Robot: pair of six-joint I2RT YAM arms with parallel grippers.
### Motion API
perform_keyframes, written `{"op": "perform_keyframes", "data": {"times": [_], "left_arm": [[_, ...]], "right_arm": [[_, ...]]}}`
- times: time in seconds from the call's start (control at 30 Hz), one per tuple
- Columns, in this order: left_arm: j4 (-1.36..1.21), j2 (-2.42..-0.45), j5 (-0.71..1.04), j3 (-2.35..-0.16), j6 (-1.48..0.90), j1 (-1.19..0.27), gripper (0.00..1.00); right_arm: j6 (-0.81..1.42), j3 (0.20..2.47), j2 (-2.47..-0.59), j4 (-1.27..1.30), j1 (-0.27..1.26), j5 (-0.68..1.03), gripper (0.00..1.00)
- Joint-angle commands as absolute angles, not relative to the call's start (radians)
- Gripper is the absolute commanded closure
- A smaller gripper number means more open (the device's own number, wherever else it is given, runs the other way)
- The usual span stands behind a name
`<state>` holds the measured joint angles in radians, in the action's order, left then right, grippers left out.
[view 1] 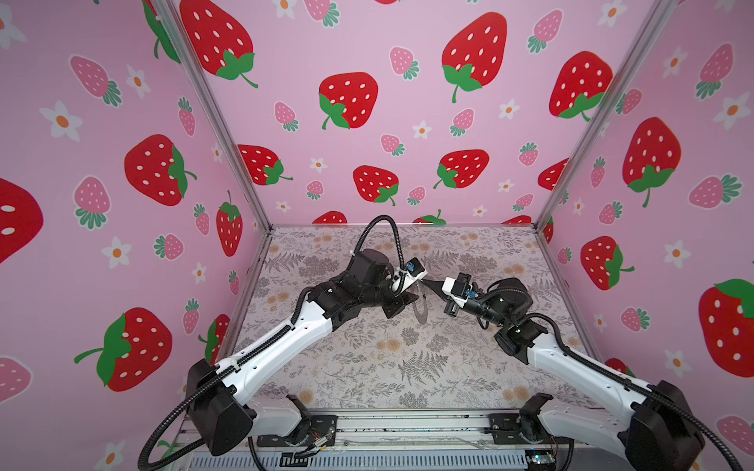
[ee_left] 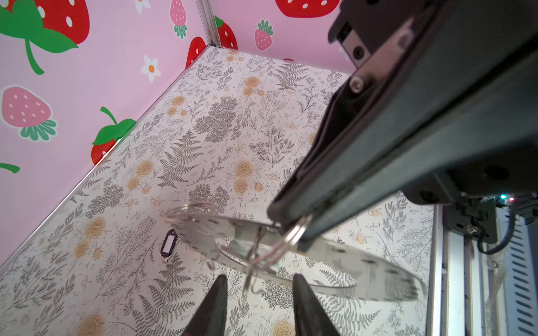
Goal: Put the keys on the keyring
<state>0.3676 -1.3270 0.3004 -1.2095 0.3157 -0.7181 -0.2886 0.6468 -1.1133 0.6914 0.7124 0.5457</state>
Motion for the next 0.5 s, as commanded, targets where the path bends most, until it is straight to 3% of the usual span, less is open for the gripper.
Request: {"op": "perform_keyframes", "data": {"times": [0.0, 0.47], "left_arm": [[0.259, -1.322, 0.369, -1.188, 0.277, -0.721, 0.6], [0.138, -1.339, 0.324, -1.165, 0.23, -0.739, 0.67]], "right_arm": [[-0.237, 0.637, -1.112, 0.791, 0.711, 0.555, 1.0], [-0.161, 0.625, -1.108, 0.832, 0.711, 0.478, 1.0]]}}
